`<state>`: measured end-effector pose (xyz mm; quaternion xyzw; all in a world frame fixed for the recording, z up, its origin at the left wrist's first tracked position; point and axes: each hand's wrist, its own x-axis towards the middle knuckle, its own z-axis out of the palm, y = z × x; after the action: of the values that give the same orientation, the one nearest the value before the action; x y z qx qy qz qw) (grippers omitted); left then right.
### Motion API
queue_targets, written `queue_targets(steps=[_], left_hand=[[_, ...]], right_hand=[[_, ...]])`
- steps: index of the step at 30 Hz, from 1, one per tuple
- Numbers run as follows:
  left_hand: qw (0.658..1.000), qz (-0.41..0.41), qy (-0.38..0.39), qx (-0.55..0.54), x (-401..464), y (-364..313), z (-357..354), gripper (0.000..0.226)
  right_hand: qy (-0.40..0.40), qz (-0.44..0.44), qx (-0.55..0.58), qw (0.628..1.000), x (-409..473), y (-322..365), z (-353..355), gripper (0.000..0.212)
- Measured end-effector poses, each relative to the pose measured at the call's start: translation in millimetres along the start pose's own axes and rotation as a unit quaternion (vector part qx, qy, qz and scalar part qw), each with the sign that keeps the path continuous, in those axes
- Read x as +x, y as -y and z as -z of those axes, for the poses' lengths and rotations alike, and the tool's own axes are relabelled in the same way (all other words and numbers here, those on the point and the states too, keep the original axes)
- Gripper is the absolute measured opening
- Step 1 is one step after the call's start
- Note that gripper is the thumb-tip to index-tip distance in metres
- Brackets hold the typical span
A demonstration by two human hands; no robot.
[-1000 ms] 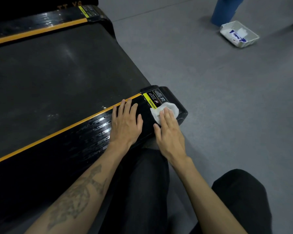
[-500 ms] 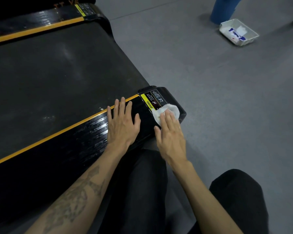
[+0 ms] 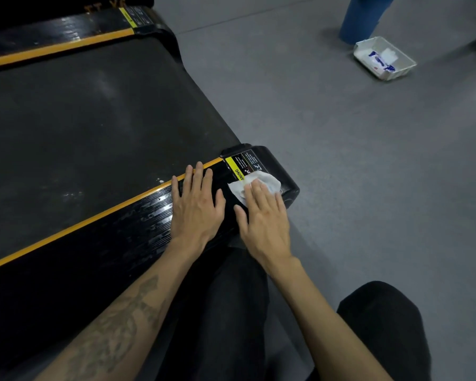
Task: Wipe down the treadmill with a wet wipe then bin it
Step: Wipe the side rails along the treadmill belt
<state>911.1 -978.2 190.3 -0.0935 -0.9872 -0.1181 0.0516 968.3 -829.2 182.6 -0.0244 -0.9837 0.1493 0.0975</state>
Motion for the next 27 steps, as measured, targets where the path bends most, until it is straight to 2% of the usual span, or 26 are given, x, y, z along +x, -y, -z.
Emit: queue_targets(steps=[3, 8, 13, 17, 19, 24, 27], left_hand=[[1.0, -0.001, -0.004, -0.002, -1, -1, 1, 0.058], [1.0, 0.001, -0.001, 0.0, 0, -1, 1, 0.057], [1.0, -0.003, -0.004, -0.003, 0, -2, 0, 0.057], [1.0, -0.003, 0.0, 0.007, 1, -2, 2, 0.063], [1.0, -0.005, 0.002, 0.009, 1, -2, 1, 0.064], [1.0, -0.01, -0.002, 0.004, 1, -2, 0, 0.063], [1.0, -0.011, 0.001, 0.004, 1, -3, 0, 0.062]], right_hand=[[0.015, 0.019, 0.005, 1.0, 23, -12, 1, 0.065], [0.0, -0.018, 0.007, 1.0, 5, -2, -3, 0.065], [0.025, 0.036, 0.016, 0.999, 35, -6, 0, 0.069], [0.006, 0.002, 0.001, 1.0, 22, -6, -2, 0.067], [0.015, 0.014, -0.02, 1.0, 14, 1, -5, 0.067], [0.04, 0.041, 0.014, 0.998, 50, -4, -1, 0.072], [0.027, 0.019, -0.006, 0.999, 43, -3, -3, 0.068]])
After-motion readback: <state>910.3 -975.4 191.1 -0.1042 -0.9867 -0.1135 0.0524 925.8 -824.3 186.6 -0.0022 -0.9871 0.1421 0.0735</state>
